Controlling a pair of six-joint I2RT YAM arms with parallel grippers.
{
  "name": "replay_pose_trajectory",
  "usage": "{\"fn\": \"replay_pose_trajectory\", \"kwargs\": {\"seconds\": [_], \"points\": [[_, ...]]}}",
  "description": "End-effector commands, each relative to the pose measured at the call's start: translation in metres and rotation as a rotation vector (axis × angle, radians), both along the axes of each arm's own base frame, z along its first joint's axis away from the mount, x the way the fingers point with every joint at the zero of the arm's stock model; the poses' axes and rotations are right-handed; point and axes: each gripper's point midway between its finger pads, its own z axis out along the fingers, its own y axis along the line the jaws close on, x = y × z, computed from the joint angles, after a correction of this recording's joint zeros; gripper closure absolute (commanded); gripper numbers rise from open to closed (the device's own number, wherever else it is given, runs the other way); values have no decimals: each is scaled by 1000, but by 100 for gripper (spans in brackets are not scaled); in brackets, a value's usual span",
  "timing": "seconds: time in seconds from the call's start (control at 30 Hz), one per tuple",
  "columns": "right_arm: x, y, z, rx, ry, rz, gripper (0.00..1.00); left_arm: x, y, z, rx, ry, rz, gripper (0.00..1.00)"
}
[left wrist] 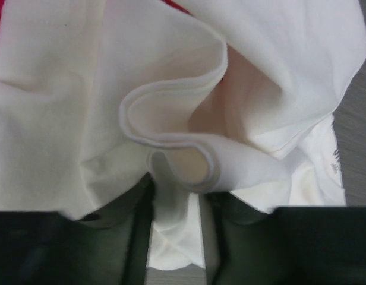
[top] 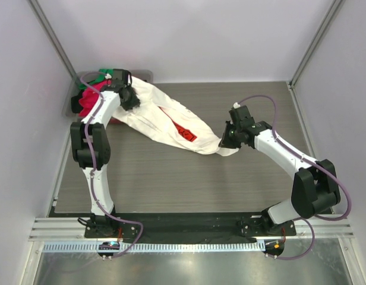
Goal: Fold and stack the t-shirts
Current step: Flatten the tshirt out
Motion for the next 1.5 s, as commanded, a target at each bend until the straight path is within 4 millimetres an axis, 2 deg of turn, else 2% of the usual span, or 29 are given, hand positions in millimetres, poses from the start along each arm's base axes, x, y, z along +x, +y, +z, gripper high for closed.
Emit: {"fn": "replay_pose_trajectory", "kwargs": {"seconds": [0.0,0.1,0.17,0.3,0.33,0.4,0.43,0.5,0.53,0.57,0.63,0.67,0.73,0.77,0.83,0.87,0.9,0.93,0.97,1.07,1.1,1.17,1.2,1.23,1.3,1.33,1.37,1.4,1.47], "points": [[8,3,9,0,-27,20,99,13,-6,34,-30,-107,-32,79],[7,2,10,-4,-29,15,99,13,-7,57,-38,-146,-29,100],[8,-2,15,-11,-47,5,99,13,-7,78,-43,-175,-27,100],[10,-15,33,-36,-66,-21,99,-5,-2,128,-43,-205,-4,100],[12,-18,39,-37,-72,-29,99,-10,-1,154,-48,-250,-1,100],[20,-31,62,-42,-100,-51,99,-24,0,176,-56,-257,10,100],[26,-47,72,-43,-111,-95,99,-32,0,207,-67,-314,14,100],[34,-63,106,-31,-163,-128,99,-47,0,228,-86,-322,20,100],[38,-81,119,-27,-182,-171,99,-54,0,249,-95,-364,20,100],[44,-87,147,-13,-240,-185,99,-66,0,271,-111,-404,24,100],[39,-102,174,-19,-275,-206,99,-85,0,298,-131,-453,22,100],[40,-105,205,-13,-342,-213,99,-103,1,321,-144,-506,23,100],[28,-108,232,-12,-387,-207,99,-121,3,343,-158,-555,27,100],[24,-110,259,-4,-451,-211,99,-132,4,355,-163,-584,26,100],[7,-112,284,2,-505,-210,99,-163,6,385,-177,-661,25,100],[0,-113,305,9,-557,-218,99,-174,8,393,-180,-683,26,100],[-9,-117,313,4,-570,-228,99,-184,9,400,-182,-698,26,100],[-16,-119,323,6,-594,-238,99,-205,11,414,-192,-740,26,100],[-30,-121,342,18,-649,-248,99,-214,10,417,-202,-748,22,100],[-53,-130,354,17,-685,-299,99,-240,3,409,-251,-726,-6,100],[-56,-131,350,16,-676,-309,99,-244,2,400,-259,-702,-3,100],[-58,-132,331,12,-630,-319,99,-245,-3,361,-285,-593,2,100],[-58,-132,321,7,-601,-324,99,-239,-5,323,-282,-492,12,100],[-57,-133,314,1,-580,-326,99,-242,-5,307,-281,-450,17,100],[-48,-134,281,-25,-492,-338,99,-237,-10,267,-290,-349,13,100],[-44,-138,269,-47,-462,-354,99,-235,-12,222,-282,-235,20,100],[-40,-139,246,-74,-402,-358,99,-231,-14,195,-286,-165,20,100],[-35,-141,235,-89,-376,-362,99,-230,-22,154,-307,-68,-2,97],[-24,-140,202,-113,-294,-356,99,-222,-29,108,-327,44,-10,95]]}}
